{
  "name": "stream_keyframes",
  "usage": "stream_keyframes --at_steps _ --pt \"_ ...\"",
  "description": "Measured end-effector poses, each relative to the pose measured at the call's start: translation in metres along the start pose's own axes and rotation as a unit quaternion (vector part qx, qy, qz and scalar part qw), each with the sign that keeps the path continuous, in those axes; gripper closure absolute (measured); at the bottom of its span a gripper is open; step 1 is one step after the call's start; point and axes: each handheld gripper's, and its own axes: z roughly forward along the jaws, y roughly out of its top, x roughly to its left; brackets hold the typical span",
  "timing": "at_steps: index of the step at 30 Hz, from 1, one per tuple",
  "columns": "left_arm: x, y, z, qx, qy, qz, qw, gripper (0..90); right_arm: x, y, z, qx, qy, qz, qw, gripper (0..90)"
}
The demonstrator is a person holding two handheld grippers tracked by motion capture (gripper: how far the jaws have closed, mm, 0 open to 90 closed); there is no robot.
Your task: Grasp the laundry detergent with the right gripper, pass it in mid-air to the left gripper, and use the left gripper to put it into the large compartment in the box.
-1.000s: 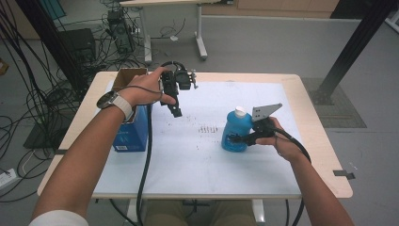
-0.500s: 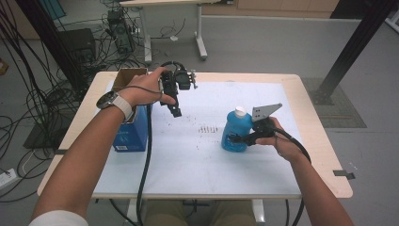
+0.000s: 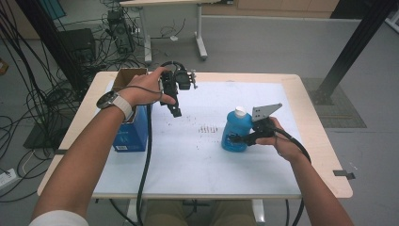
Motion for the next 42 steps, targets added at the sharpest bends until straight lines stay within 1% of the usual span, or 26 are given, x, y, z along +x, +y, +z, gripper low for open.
stream_keyframes --at_steps 14,29,33,37,39,42 --pt "0.0 0.0 0.0 0.0 -0.001 0.0 1.0 11.4 0.0 0.0 0.0 0.0 0.0 -0.001 1.0 43.1" --pt "-0.003 0.002 -0.003 0.006 0.001 0.003 1.0 10.9 0.001 0.002 0.0 0.006 0.0 -0.013 0.9999 43.6" --pt "-0.004 0.003 -0.004 0.008 0.006 0.001 1.0 8.2 0.001 0.003 0.0 0.009 0.007 -0.018 0.9998 43.7" --pt "-0.006 0.004 -0.008 0.008 0.008 0.001 0.9999 7.7 0.004 0.005 -0.001 0.017 0.015 -0.019 0.9996 43.7" --pt "-0.007 0.004 -0.01 0.008 0.008 0.002 0.9999 7.4 0.006 0.008 -0.002 0.021 0.018 -0.024 0.9993 43.7" --pt "-0.01 0.006 -0.014 0.01 0.009 0.003 0.9999 6.8 0.008 0.014 -0.005 0.013 0.021 -0.025 0.9994 43.7"
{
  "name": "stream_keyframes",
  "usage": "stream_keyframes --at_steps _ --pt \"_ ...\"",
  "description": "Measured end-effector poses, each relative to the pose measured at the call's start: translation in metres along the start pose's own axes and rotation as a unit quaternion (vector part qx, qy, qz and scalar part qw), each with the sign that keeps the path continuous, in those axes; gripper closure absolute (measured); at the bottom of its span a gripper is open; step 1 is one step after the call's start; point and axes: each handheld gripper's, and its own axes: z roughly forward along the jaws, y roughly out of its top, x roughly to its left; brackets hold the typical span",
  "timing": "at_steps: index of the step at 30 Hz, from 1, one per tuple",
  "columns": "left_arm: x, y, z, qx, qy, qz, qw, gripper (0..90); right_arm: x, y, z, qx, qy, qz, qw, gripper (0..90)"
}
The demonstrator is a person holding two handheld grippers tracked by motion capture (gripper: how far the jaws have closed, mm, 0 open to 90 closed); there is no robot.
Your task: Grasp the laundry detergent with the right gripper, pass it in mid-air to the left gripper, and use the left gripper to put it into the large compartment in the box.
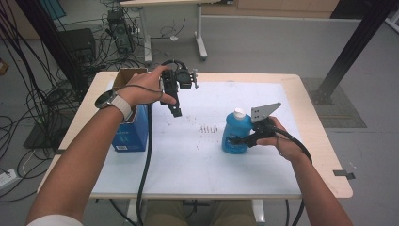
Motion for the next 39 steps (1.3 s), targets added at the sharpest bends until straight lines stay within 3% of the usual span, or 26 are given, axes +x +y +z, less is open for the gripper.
stream_keyframes --at_steps 10,24,39 --pt "-0.014 0.012 -0.017 0.009 0.002 0.021 0.9997 6.3 0.012 0.028 -0.007 0.0 0.027 -0.012 0.9996 43.7" --pt "-0.038 0.026 -0.038 0.023 -0.009 0.048 0.9986 6.8 0.027 0.053 -0.009 -0.002 0.04 -0.031 0.9987 43.7" --pt "-0.055 0.03 -0.056 0.029 -0.024 0.051 0.998 7.2 0.037 0.072 0.0 0.006 0.054 -0.039 0.9978 43.7"
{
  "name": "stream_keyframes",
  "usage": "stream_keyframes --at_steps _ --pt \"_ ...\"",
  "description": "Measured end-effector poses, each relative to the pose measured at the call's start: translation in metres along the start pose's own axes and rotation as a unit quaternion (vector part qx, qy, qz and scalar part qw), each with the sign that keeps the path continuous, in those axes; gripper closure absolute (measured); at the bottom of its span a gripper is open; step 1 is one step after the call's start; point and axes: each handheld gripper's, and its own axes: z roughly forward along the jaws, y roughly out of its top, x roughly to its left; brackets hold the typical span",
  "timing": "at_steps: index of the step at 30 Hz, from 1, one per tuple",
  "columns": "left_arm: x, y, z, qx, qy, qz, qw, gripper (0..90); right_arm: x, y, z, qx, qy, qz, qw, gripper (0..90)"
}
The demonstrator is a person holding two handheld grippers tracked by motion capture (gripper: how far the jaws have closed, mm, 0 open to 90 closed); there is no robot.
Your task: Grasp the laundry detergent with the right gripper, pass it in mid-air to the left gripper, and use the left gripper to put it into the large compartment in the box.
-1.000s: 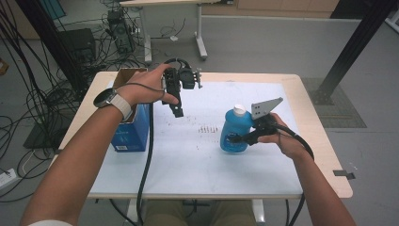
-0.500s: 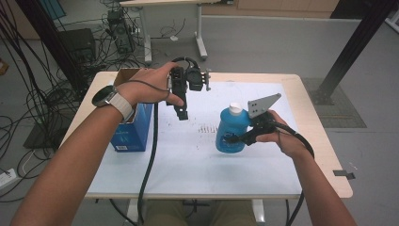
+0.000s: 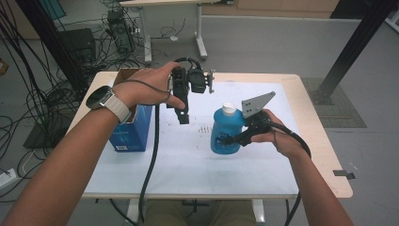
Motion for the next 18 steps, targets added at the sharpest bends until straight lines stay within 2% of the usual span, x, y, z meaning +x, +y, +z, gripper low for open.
stream_keyframes --at_steps 18 --pt "-0.003 0.008 -0.016 0.0 -0.01 0.009 0.9999 6.8 0.0 0.016 0.021 0.01 0.019 -0.002 0.9998 43.8"
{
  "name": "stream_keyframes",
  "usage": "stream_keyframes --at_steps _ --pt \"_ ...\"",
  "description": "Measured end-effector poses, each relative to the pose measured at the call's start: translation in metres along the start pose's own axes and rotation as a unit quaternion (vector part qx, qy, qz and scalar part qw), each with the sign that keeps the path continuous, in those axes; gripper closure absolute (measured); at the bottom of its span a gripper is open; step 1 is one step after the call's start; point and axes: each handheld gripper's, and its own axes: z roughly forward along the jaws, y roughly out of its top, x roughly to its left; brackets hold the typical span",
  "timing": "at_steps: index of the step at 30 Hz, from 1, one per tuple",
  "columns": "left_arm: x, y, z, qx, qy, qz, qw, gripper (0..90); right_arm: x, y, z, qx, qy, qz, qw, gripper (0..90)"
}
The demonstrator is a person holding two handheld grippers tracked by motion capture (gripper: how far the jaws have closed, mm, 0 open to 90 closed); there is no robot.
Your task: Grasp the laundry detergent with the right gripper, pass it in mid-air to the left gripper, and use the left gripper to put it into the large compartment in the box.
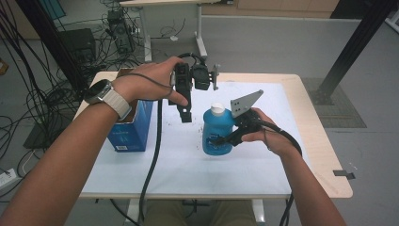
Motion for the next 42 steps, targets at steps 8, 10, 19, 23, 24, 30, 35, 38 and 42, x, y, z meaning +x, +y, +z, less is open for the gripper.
stream_keyframes --at_steps 8,10,19,23,24,30,35,38,42 --pt "-0.001 0.006 -0.004 0.004 -0.003 0.007 1.0 6.6 -0.003 0.009 0.006 0.004 0.006 -0.005 1.0 43.8" --pt "-0.001 0.008 -0.005 0.004 -0.003 0.008 1.0 6.6 -0.004 0.01 0.007 0.004 0.007 -0.007 0.9999 43.9" --pt "-0.002 0.012 -0.009 0.005 -0.006 0.009 0.9999 6.7 -0.005 0.017 0.015 0.004 0.016 -0.011 0.9998 44.0" --pt "-0.002 0.015 -0.01 0.005 -0.007 0.009 0.9999 6.7 -0.006 0.017 0.016 0.004 0.017 -0.007 0.9998 44.0" --pt "-0.002 0.016 -0.01 0.005 -0.008 0.01 0.9999 6.7 -0.006 0.017 0.016 0.004 0.017 -0.006 0.9998 44.1" --pt "-0.002 0.021 -0.01 0.004 -0.01 0.012 0.9999 6.6 -0.008 0.019 0.018 0.006 0.019 -0.006 0.9998 44.0" --pt "-0.001 0.027 -0.011 -0.001 -0.01 0.014 0.9999 6.7 -0.009 0.02 0.022 0.009 0.022 -0.009 0.9997 44.0" --pt "-0.001 0.03 -0.011 0.0 -0.011 0.012 0.9999 6.7 -0.009 0.021 0.024 0.011 0.023 -0.008 0.9996 44.0" --pt "0.0 0.032 -0.01 0.0 -0.012 0.009 0.9999 6.8 -0.009 0.022 0.024 0.011 0.023 -0.007 0.9997 44.0"
